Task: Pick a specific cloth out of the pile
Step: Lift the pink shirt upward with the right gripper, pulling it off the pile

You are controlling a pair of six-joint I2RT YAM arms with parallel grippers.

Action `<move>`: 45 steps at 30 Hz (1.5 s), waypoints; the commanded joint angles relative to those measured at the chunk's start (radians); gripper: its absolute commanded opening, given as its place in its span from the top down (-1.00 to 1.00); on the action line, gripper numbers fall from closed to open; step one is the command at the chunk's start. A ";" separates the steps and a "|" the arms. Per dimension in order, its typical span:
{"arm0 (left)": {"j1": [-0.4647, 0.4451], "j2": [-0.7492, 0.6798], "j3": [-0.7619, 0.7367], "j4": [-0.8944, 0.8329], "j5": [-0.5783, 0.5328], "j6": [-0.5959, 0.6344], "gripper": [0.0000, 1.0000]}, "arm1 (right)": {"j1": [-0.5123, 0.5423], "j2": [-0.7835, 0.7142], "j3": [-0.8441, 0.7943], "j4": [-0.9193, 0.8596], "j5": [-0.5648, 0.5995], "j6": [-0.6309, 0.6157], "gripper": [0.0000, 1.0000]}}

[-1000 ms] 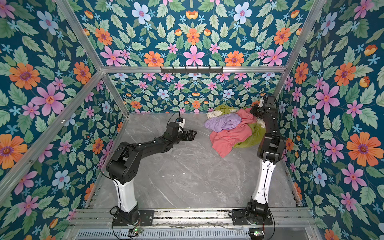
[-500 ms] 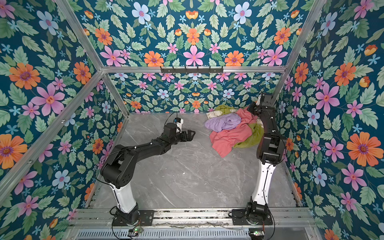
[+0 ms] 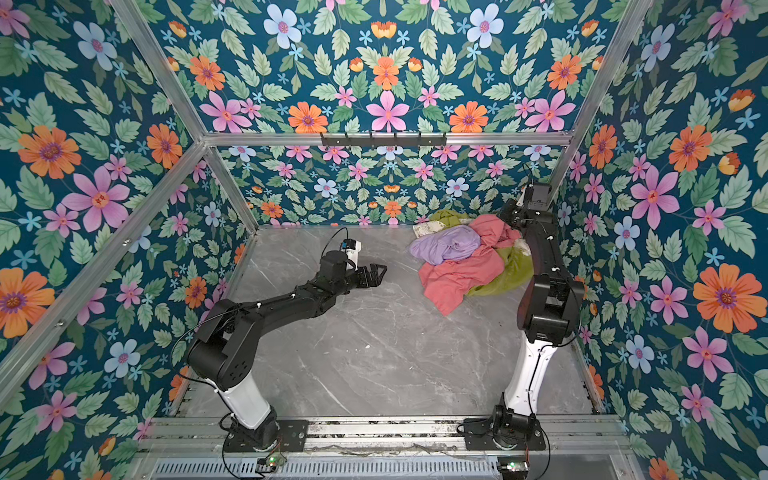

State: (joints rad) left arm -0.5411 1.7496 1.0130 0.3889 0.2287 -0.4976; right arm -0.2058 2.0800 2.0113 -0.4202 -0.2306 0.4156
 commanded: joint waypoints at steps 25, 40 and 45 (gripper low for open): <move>-0.051 -0.016 -0.007 0.002 -0.006 -0.016 -0.99 | 0.012 -0.115 0.080 0.001 0.088 -0.008 1.00; -0.126 0.059 0.129 -0.035 0.006 0.030 -0.99 | 0.029 -0.114 0.150 -0.034 0.107 0.015 1.00; -0.129 0.059 0.124 -0.036 0.001 0.028 -0.99 | 0.032 -0.101 0.192 -0.069 0.136 0.031 1.00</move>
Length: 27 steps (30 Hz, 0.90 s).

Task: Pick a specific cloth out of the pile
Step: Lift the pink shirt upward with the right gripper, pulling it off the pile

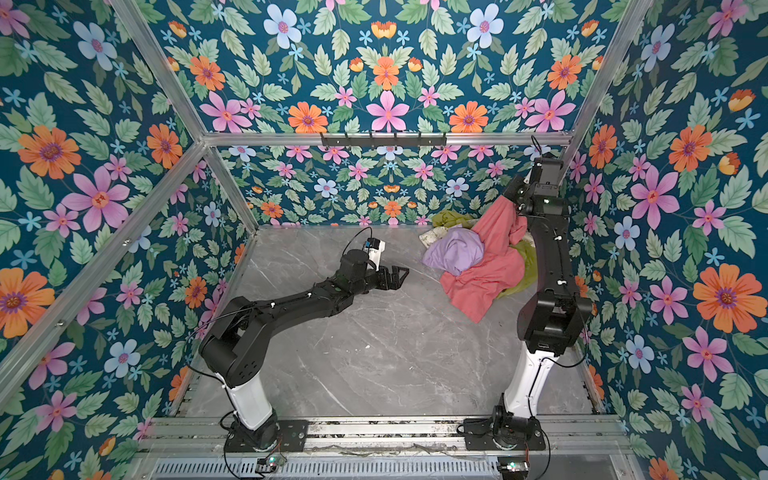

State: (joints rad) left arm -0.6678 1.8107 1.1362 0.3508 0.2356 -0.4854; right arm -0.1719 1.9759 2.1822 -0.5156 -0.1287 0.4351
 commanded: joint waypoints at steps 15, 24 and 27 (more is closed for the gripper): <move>-0.007 -0.019 -0.050 0.026 -0.017 0.002 -0.99 | -0.002 0.001 0.065 -0.006 0.056 0.019 1.00; -0.009 -0.012 -0.058 0.030 -0.016 0.001 -0.99 | -0.001 -0.013 0.067 -0.012 0.051 0.014 1.00; -0.009 -0.008 -0.062 0.034 -0.018 -0.001 -0.99 | -0.002 -0.029 0.064 -0.010 0.050 0.015 1.00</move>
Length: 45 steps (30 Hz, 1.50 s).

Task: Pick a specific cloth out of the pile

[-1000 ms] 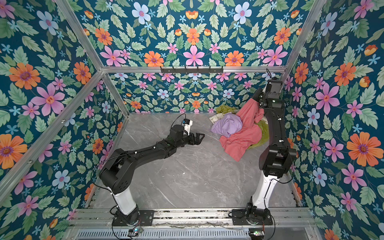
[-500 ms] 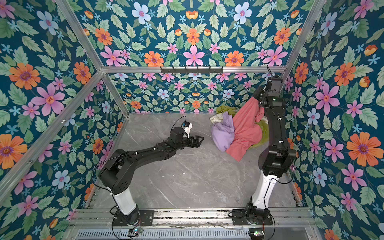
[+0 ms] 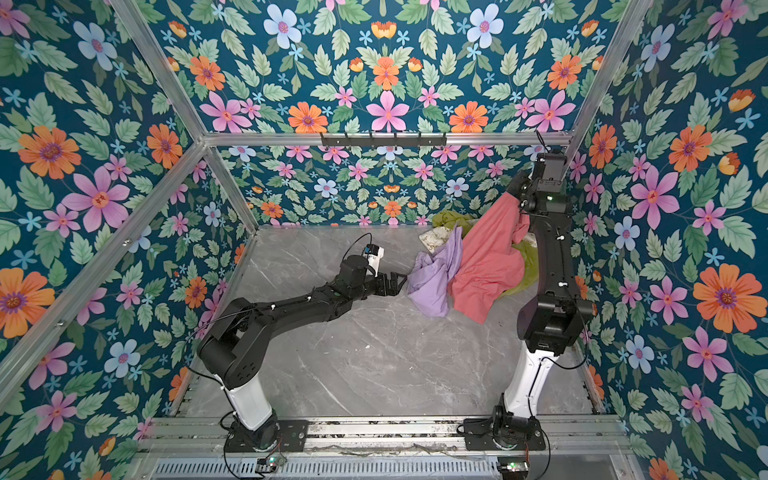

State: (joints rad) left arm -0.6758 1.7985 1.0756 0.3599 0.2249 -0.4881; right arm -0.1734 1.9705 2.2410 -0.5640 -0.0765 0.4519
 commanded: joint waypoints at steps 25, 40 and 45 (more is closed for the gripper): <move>-0.017 -0.010 -0.025 0.040 -0.022 -0.001 -0.99 | 0.014 -0.207 -0.081 0.094 -0.011 -0.018 1.00; -0.026 -0.027 -0.017 0.029 -0.021 0.023 -1.00 | 0.028 -0.335 -0.139 0.153 -0.057 0.001 1.00; -0.033 -0.034 -0.017 0.030 -0.016 0.038 -1.00 | 0.034 -0.379 -0.146 0.161 -0.063 0.008 1.00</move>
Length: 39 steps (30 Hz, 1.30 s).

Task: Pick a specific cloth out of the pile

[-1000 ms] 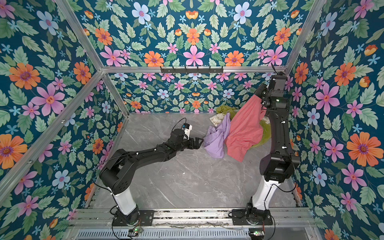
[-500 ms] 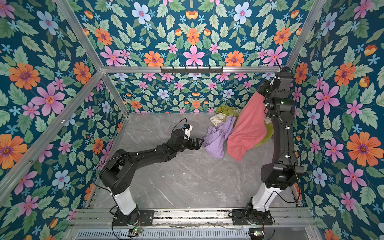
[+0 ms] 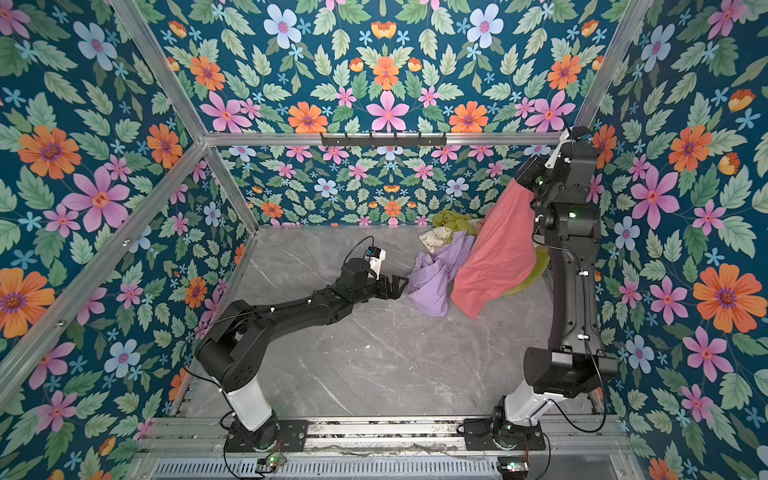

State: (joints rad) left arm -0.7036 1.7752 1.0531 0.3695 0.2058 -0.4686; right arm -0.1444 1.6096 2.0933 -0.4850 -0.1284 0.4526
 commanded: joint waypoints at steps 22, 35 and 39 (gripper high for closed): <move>-0.127 -0.034 0.065 -0.017 0.101 0.229 -0.96 | 0.104 -0.189 -0.004 0.087 -0.012 0.024 1.00; -0.131 -0.090 0.064 -0.004 0.168 0.260 -0.95 | 0.123 -0.253 -0.004 0.065 -0.166 0.150 1.00; -0.131 -0.119 0.037 0.019 0.181 0.242 -0.95 | 0.163 -0.265 0.006 0.017 -0.167 0.145 1.00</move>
State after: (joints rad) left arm -0.8352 1.6707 1.1011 0.3496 0.3672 -0.2188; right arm -0.0006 1.3525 2.0892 -0.4805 -0.2768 0.5934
